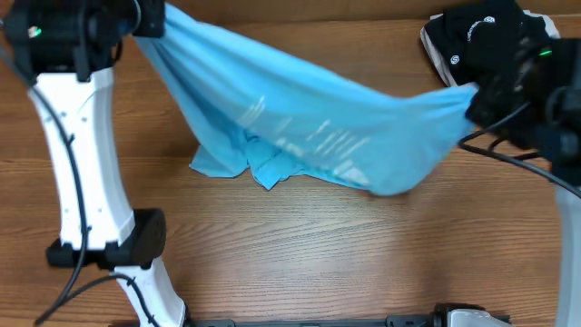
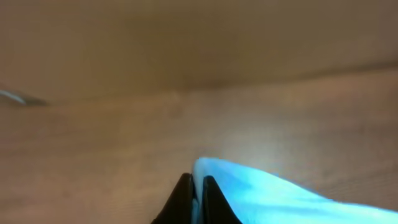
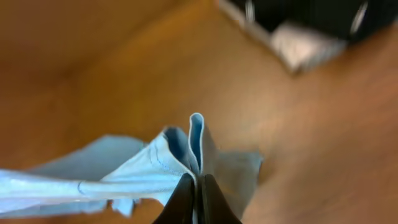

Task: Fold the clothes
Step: 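Lift the shirt with both grippers and swing it toward the back edge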

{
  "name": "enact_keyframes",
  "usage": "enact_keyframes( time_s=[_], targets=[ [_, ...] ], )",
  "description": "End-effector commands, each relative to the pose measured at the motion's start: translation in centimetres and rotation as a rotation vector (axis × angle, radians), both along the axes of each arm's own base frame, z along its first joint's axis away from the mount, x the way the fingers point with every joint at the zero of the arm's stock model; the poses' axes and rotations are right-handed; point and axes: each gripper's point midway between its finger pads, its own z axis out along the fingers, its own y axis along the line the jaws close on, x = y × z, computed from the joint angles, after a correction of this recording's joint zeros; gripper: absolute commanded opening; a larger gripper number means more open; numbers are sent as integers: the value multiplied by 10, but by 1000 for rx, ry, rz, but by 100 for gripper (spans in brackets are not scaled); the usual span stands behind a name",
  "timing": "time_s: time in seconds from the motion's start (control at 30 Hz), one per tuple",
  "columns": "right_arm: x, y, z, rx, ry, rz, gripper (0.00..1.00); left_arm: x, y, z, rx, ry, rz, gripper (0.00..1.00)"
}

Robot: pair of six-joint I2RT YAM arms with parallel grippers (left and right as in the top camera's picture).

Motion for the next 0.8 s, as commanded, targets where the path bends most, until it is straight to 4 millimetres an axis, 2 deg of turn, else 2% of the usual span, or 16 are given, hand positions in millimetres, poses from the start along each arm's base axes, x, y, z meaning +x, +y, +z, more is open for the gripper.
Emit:
enact_keyframes(
  time_s=[0.0,0.1,0.2,0.27,0.3,0.4,0.6,0.7,0.77],
  targets=[
    [-6,-10,74,-95,-216,31,4,-44,15,87,27,-247,63,4],
    [-18,-12,124,-135,-352,22,4,-71,21,125,38,-356,92,4],
    [-40,-15,169,-173,-474,8,4,-102,29,150,61,-426,132,4],
    [-61,-18,196,-197,-550,-20,4,-124,34,166,84,-474,156,4],
    [-68,-19,204,-204,-572,-31,4,-133,35,173,88,-495,165,4],
    [-107,-28,236,-242,-674,-97,4,-167,43,193,99,-562,209,4],
    [-190,-35,279,-302,-870,-182,4,-229,57,222,115,-672,299,4],
    [-229,-36,291,-320,-963,-212,4,-255,66,229,125,-704,353,4],
    [-247,-38,294,-334,-1002,-229,4,-265,73,229,139,-703,398,4]
  ],
)
